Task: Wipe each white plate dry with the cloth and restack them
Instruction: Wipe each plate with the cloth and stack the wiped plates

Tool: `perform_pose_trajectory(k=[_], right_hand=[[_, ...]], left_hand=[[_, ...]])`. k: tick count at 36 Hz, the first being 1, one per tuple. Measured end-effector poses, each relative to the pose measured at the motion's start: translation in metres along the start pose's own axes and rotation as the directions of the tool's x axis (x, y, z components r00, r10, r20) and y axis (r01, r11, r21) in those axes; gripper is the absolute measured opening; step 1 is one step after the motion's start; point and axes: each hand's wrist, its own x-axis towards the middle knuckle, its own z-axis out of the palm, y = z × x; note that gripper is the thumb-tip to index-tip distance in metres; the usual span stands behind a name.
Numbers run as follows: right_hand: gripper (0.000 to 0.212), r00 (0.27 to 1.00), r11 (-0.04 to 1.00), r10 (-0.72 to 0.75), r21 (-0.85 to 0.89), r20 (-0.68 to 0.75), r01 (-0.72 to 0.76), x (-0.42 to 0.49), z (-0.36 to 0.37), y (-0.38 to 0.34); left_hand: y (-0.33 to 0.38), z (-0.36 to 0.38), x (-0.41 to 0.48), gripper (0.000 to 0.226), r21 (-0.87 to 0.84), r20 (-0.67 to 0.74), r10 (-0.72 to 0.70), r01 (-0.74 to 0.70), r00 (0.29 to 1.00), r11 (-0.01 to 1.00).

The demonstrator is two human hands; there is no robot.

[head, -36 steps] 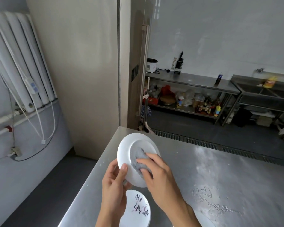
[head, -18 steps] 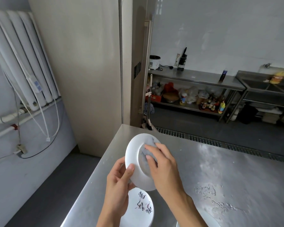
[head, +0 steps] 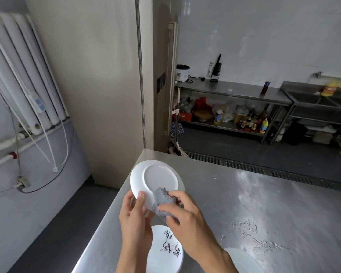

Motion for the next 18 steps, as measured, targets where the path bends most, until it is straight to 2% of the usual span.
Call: perform_pose_trajectory(k=[6, 10, 14, 18], right_hand=[[0.033, 0.988, 0.994, 0.107, 0.005, -0.114, -0.107, -0.007, -0.005, 0.017], [0.036, 0.947, 0.973, 0.232, 0.049, -0.225, -0.226, -0.007, -0.012, 0.030], [0.037, 0.923, 0.953, 0.302, 0.095, -0.237, -0.288, 0.000, -0.024, 0.043], [0.036, 0.917, 0.950, 0.312, 0.077, -0.247, -0.303, 0.014, -0.036, 0.049]], left_hand=[[0.000, 0.001, 0.003, 0.021, -0.021, 0.010, -0.009, 0.009, 1.000, 1.000], [0.002, -0.001, 0.002, 0.021, -0.015, 0.060, -0.036, 0.037, 0.998, 0.999], [0.007, -0.001, 0.003, 0.027, 0.023, 0.150, -0.052, 0.049, 0.987, 0.999], [0.016, 0.012, 0.009, 0.024, 0.063, 0.221, -0.047, 0.034, 0.974, 0.997]])
